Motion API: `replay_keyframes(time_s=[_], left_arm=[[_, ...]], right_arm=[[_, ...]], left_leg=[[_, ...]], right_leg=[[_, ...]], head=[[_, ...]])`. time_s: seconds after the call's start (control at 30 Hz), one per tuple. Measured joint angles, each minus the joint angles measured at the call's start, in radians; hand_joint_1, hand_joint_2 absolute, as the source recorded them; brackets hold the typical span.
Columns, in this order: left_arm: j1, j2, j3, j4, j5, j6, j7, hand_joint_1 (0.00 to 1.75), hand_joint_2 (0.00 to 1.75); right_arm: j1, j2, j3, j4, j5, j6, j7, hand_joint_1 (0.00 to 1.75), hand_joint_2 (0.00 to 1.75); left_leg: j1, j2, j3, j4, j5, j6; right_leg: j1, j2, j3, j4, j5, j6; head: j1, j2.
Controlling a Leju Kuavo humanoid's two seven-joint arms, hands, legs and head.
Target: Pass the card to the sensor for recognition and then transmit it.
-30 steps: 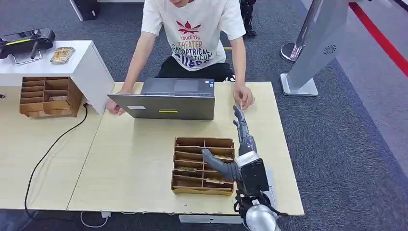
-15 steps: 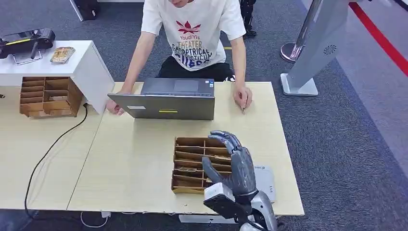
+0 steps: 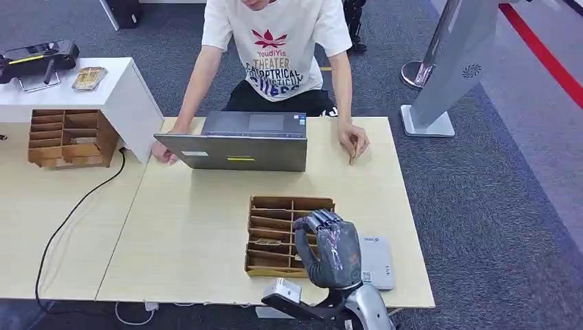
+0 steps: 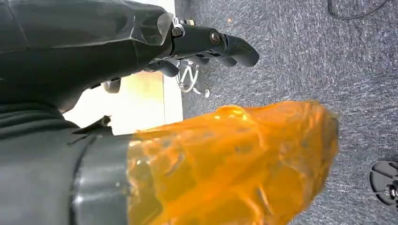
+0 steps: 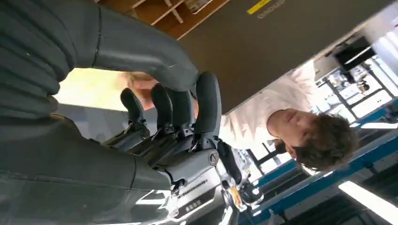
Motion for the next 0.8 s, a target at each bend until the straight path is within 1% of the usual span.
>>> replay_keyframes(time_s=[0.03, 0.1, 0.13, 0.17, 0.2, 0.23, 0.3, 0.33, 0.43, 0.47, 0.5, 0.6, 0.63, 0.73, 0.8], left_arm=[[0.0, 0.0, 0.0, 0.0, 0.0, 0.0, 0.0, 0.0, 0.0], [0.0, 0.0, 0.0, 0.0, -0.001, 0.0, 0.0, 0.0, 0.0], [0.0, 0.0, 0.0, 0.0, -0.002, 0.0, 0.0, 0.0, 0.0], [0.0, 0.0, 0.0, 0.0, -0.002, 0.0, 0.0, 0.0, 0.0], [0.0, 0.0, 0.0, 0.0, -0.002, 0.0, 0.0, 0.0, 0.0], [0.0, 0.0, 0.0, 0.0, -0.002, 0.0, 0.0, 0.0, 0.0], [0.0, 0.0, 0.0, 0.0, -0.002, 0.0, 0.0, 0.0, 0.0], [0.0, 0.0, 0.0, 0.0, -0.002, 0.0, 0.0, 0.0, 0.0], [0.0, 0.0, 0.0, 0.0, -0.002, 0.0, 0.001, 0.0, 0.0], [0.0, 0.0, 0.0, 0.0, -0.001, 0.0, 0.001, 0.0, 0.0], [0.0, 0.0, 0.0, 0.0, 0.0, 0.0, 0.001, 0.0, 0.0], [0.0, 0.0, 0.0, 0.0, 0.002, 0.0, 0.001, 0.0, 0.0], [0.0, 0.0, 0.001, 0.0, 0.003, 0.0, 0.001, 0.0, 0.0], [0.0, 0.0, 0.003, 0.0, 0.005, -0.001, 0.001, 0.0, 0.0], [0.0, 0.0, 0.006, 0.0, 0.005, -0.001, 0.001, 0.0, 0.0]], right_arm=[[-0.002, -0.002, 0.0, 0.007, 0.016, -0.004, 0.009, 1.08, 1.75], [-0.006, -0.005, 0.0, 0.021, 0.039, -0.01, 0.025, 1.08, 1.75], [-0.008, -0.006, 0.0, 0.027, 0.049, -0.011, 0.03, 1.22, 1.75], [-0.011, -0.008, 0.0, 0.034, 0.059, -0.013, 0.037, 1.19, 1.75], [-0.014, -0.009, 0.0, 0.041, 0.069, -0.014, 0.043, 1.19, 1.75], [-0.016, -0.01, 0.0, 0.047, 0.081, -0.014, 0.053, 1.05, 1.75], [-0.02, -0.012, 0.0, 0.059, 0.103, -0.014, 0.07, 1.03, 1.75], [-0.022, -0.013, 0.0, 0.064, 0.112, -0.013, 0.078, 0.96, 1.75], [-0.029, -0.016, 0.0, 0.082, 0.13, -0.011, 0.093, 0.91, 1.75], [-0.031, -0.017, 0.0, 0.087, 0.133, -0.011, 0.097, 1.01, 1.75], [-0.032, -0.018, 0.0, 0.092, 0.137, -0.011, 0.099, 1.01, 1.75], [-0.036, -0.019, 0.0, 0.105, 0.142, -0.008, 0.101, 0.94, 1.75], [-0.036, -0.019, 0.0, 0.108, 0.144, -0.007, 0.104, 0.8, 1.75], [-0.038, -0.02, 0.0, 0.116, 0.152, -0.003, 0.111, 0.84, 1.75], [-0.04, -0.021, 0.0, 0.122, 0.155, -0.002, 0.115, 0.82, 1.75]], left_leg=[[0.0, 0.0, 0.0, 0.0, 0.0, 0.0], [0.0, 0.0, 0.0, 0.0, 0.0, 0.0], [0.0, 0.0, 0.0, 0.0, 0.0, 0.0], [0.0, 0.0, 0.0, 0.0, 0.0, 0.0], [0.0, 0.0, 0.0, 0.0, 0.0, 0.0], [0.0, 0.0, 0.0, 0.0, 0.0, 0.0], [0.0, 0.0, 0.0, 0.0, 0.0, 0.0], [0.0, 0.0, 0.0, 0.0, 0.0, 0.0], [0.0, 0.0, 0.0, 0.0, 0.0, 0.0], [0.0, 0.0, 0.0, 0.0, 0.0, 0.0], [0.0, 0.0, 0.0, 0.0, 0.0, 0.0], [0.0, 0.0, 0.0, 0.0, 0.0, 0.0], [0.0, 0.0, 0.0, 0.0, 0.0, 0.0], [0.0, 0.0, 0.0, 0.0, 0.0, 0.0], [0.0, 0.0, 0.0, 0.0, 0.0, 0.0]], right_leg=[[0.0, 0.0, 0.0, 0.0, 0.0, 0.0], [0.0, 0.0, 0.0, 0.0, 0.0, 0.0], [0.0, 0.0, 0.0, 0.0, 0.0, 0.0], [0.0, 0.0, 0.0, 0.0, 0.0, 0.0], [0.0, 0.0, 0.0, 0.0, 0.0, 0.0], [0.0, 0.0, 0.0, 0.0, 0.0, 0.0], [0.0, 0.0, 0.0, 0.0, 0.0, 0.0], [0.0, 0.0, 0.0, 0.0, 0.0, 0.0], [0.0, 0.0, 0.0, 0.0, 0.0, 0.0], [0.0, 0.0, 0.0, 0.0, 0.0, 0.0], [0.0, 0.0, 0.0, 0.0, 0.0, 0.0], [0.0, 0.0, 0.0, 0.0, 0.0, 0.0], [0.0, 0.0, 0.0, 0.0, 0.0, 0.0], [0.0, 0.0, 0.0, 0.0, 0.0, 0.0], [0.0, 0.0, 0.0, 0.0, 0.0, 0.0]], head=[[0.0, 0.0], [0.0, 0.0], [0.0, 0.0], [0.0, 0.0], [0.0, 0.0], [0.0, 0.0], [0.0, 0.0], [0.0, 0.0], [0.0, 0.0], [0.0, 0.0], [0.0, 0.0], [0.0, 0.0], [0.0, 0.0], [0.0, 0.0], [0.0, 0.0]])
